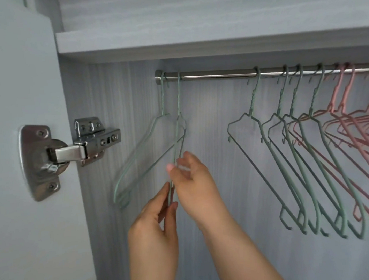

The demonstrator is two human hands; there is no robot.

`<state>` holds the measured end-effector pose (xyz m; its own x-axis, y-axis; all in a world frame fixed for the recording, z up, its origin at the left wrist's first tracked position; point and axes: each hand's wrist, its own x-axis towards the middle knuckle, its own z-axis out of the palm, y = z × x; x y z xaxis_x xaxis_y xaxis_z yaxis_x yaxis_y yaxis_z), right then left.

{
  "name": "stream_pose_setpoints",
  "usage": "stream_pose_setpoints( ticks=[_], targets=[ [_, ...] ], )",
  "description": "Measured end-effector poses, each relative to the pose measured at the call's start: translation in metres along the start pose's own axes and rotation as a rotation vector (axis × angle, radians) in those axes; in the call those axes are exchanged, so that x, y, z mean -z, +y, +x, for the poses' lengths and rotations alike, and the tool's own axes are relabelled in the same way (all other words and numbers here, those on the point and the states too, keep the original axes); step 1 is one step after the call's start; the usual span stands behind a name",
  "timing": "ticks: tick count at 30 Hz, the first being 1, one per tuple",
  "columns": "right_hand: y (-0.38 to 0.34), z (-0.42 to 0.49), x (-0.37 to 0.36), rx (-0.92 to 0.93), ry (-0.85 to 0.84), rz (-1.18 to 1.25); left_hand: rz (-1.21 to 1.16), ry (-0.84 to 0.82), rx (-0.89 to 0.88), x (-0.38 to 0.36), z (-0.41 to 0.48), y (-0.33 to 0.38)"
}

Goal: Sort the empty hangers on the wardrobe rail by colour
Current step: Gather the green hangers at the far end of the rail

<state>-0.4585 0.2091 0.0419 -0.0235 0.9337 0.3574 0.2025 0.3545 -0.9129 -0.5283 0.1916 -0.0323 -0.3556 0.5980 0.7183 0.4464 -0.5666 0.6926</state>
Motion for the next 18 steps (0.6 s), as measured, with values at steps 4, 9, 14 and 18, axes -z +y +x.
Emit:
stream_pose_setpoints(
  ticks=[4,9,14,18],
  targets=[
    [-0.037,-0.038,0.053,0.320,0.214,-0.484,0.162,0.127,-0.198,0.003,-0.009,0.016],
    [-0.051,-0.033,0.114,0.120,0.250,-0.883,-0.167,-0.038,-0.309,-0.019,-0.024,0.052],
    [-0.036,-0.011,0.126,-0.160,0.117,-1.082,-0.225,-0.664,0.067,-0.059,-0.033,0.081],
    [-0.022,-0.003,0.126,-0.181,0.093,-0.955,-0.177,-0.656,0.086,-0.069,-0.036,0.087]
  ],
)
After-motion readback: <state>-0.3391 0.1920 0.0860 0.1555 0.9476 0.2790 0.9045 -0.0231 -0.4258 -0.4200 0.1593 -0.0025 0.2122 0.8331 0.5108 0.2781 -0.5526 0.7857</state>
